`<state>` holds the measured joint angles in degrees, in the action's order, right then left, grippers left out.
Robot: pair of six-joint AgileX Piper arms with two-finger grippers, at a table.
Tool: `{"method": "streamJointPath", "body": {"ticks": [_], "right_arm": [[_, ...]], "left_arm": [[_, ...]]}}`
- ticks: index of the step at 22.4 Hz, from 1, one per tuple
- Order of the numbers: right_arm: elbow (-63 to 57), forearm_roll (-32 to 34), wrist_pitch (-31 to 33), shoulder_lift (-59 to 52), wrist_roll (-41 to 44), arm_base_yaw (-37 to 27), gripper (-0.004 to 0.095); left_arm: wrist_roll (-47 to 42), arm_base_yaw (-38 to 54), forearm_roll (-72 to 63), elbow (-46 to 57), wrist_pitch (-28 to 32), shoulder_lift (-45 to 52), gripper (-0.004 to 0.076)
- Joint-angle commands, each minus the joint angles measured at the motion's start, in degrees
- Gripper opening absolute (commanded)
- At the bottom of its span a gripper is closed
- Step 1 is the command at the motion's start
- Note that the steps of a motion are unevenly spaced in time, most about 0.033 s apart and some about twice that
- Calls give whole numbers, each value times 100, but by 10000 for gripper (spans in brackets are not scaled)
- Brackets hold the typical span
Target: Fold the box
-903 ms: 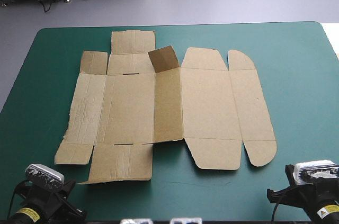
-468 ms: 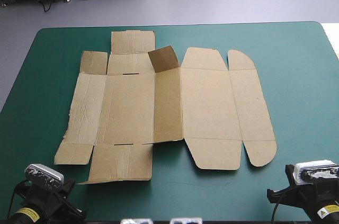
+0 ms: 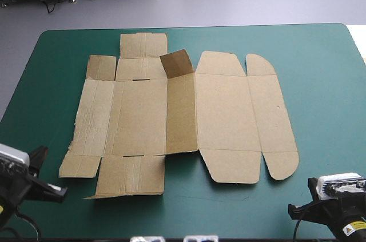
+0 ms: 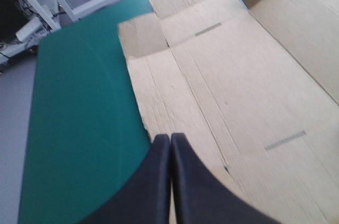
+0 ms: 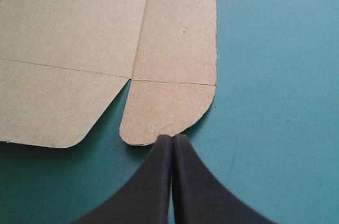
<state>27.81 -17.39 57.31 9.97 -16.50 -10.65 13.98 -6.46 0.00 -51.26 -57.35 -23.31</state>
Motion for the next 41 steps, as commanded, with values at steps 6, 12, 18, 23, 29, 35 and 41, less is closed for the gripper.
{"method": "streamJointPath", "body": {"ticks": [6, 12, 18, 23, 29, 35, 41], "right_arm": [[145, -88, -372, 78, -48, 19, -14], [145, -64, -372, 78, -48, 19, -15], [145, 1, -408, 78, -48, 19, -14], [145, 72, -433, 78, -48, 19, -14], [145, 169, -454, 78, -28, 19, -15], [145, 180, -454, 78, -28, 19, -14], [145, 179, -454, 78, -28, 19, -14]], "left_arm": [[-623, 11, 293, -1481, 831, -2051, -10], [-1078, 11, 1316, -2193, -84, -3770, -10], [-530, 1235, 46, -2573, -800, -4913, 11], [492, 3625, -2838, -2559, -1662, -5631, 11], [673, 3728, -2924, -2271, -1662, -6454, 15], [621, 3700, -3054, -2177, -1684, -6949, 267], [634, 3353, -3061, -1752, -1684, -7369, 378]]}}
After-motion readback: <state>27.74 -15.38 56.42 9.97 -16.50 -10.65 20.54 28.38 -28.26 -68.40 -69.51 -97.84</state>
